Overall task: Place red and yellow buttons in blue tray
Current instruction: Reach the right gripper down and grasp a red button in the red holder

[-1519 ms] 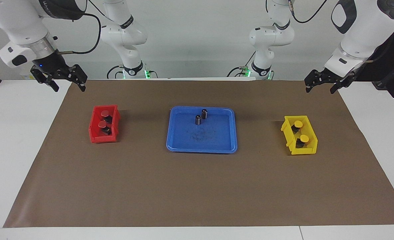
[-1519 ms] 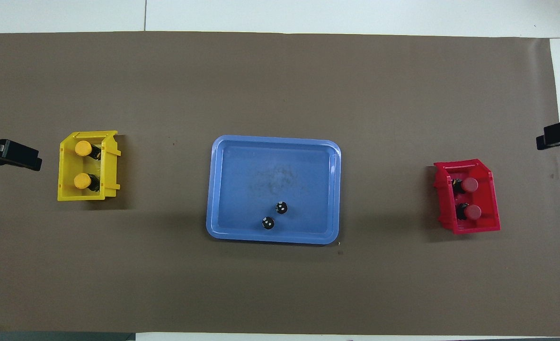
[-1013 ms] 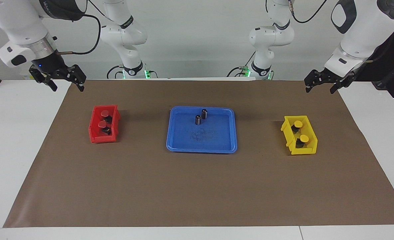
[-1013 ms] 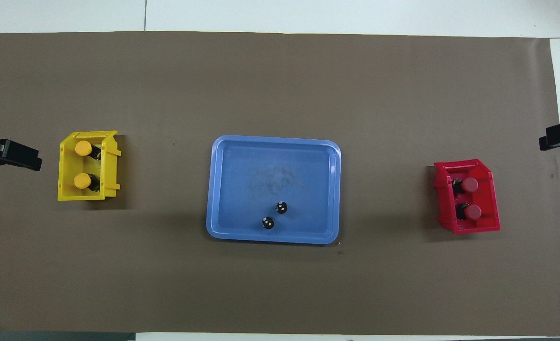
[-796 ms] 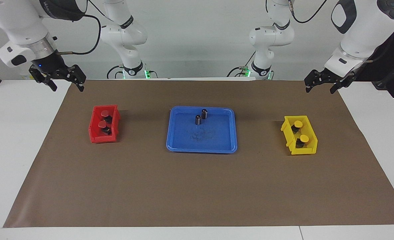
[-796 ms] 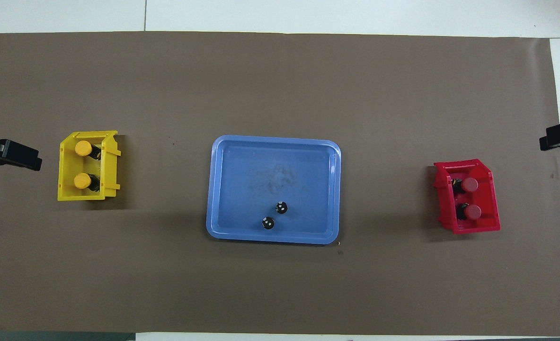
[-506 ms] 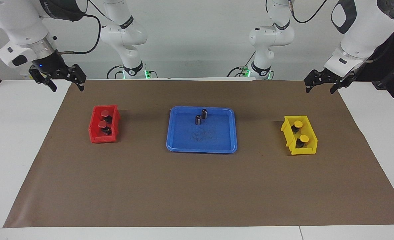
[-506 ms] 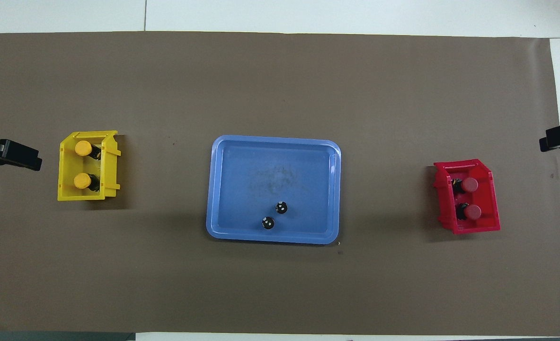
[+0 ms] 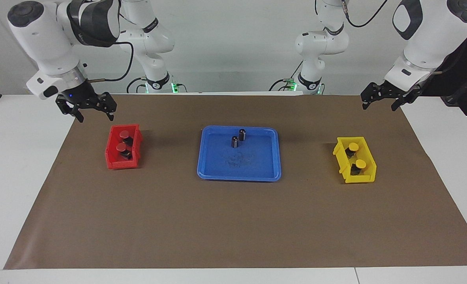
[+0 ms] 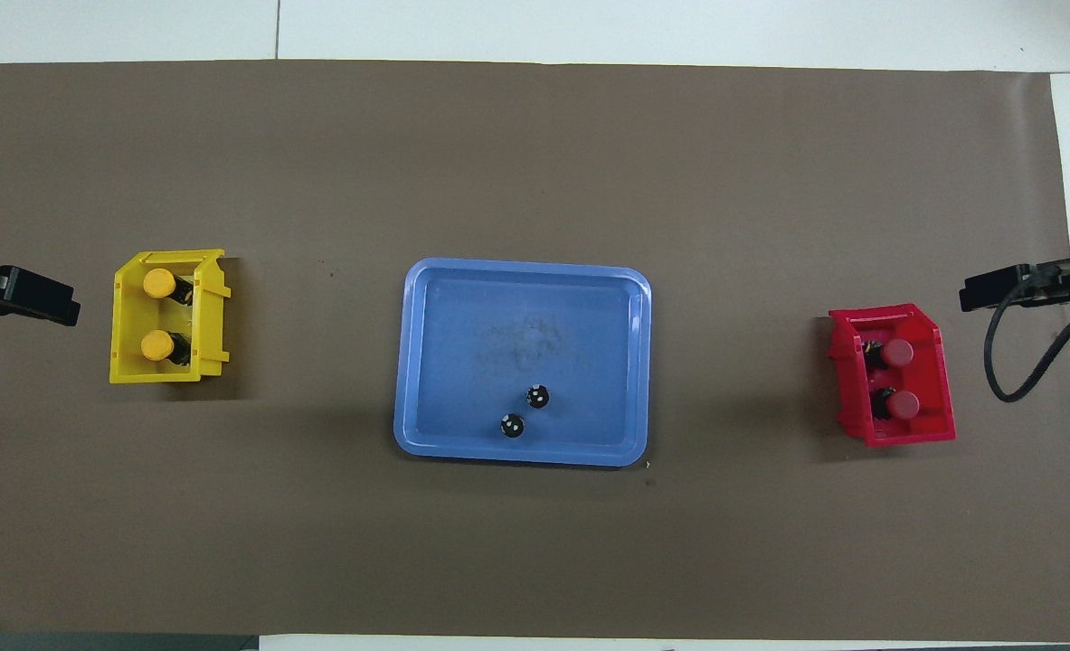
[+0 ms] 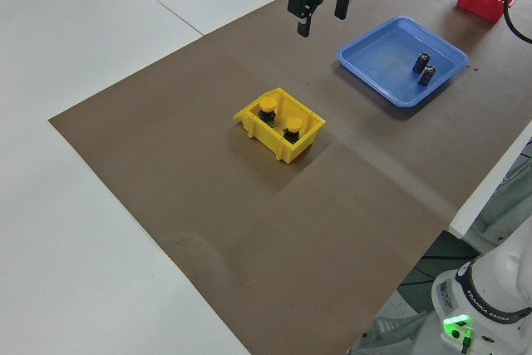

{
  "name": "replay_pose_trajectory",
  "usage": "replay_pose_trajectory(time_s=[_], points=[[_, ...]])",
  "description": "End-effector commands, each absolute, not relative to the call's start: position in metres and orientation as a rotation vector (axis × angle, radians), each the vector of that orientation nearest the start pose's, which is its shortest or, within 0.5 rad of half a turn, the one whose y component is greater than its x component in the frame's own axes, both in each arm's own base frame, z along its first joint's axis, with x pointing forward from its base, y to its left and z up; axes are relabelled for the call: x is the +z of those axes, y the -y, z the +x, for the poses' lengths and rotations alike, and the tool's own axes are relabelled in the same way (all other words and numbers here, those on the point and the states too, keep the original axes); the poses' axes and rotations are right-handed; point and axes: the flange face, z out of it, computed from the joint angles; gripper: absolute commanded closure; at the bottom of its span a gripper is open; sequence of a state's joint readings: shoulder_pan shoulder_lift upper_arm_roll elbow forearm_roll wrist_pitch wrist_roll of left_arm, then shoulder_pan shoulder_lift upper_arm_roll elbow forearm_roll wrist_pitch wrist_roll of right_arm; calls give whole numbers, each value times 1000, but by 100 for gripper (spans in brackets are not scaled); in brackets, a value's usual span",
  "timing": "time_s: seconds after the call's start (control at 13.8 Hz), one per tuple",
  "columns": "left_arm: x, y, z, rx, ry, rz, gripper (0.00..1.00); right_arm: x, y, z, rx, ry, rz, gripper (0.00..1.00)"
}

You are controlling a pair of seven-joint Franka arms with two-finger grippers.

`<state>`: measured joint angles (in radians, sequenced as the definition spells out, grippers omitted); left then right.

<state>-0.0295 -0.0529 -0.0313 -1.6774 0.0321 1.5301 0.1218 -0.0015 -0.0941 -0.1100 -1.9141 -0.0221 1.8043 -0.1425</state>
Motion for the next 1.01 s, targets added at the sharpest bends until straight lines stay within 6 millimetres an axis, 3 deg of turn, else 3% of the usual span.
replay_pose_trajectory(time_s=[0.0, 0.14, 0.43, 0.58, 0.8, 0.94], points=[[601, 27, 521, 154, -283, -3096, 0, 477, 77, 528, 70, 78, -3143, 0], [601, 27, 521, 154, -283, -3096, 0, 445, 78, 529, 35, 90, -3149, 1], [601, 27, 521, 154, -283, -3096, 0, 413, 75, 522, -1, 115, -3151, 17], [601, 27, 521, 154, -283, -3096, 0, 397, 75, 525, 16, 118, -3152, 19], [601, 27, 521, 154, -283, -3096, 0, 397, 55, 531, -33, 151, -3154, 23], [601, 27, 521, 154, -283, -3096, 0, 387, 54, 531, -14, 123, -3153, 23]])
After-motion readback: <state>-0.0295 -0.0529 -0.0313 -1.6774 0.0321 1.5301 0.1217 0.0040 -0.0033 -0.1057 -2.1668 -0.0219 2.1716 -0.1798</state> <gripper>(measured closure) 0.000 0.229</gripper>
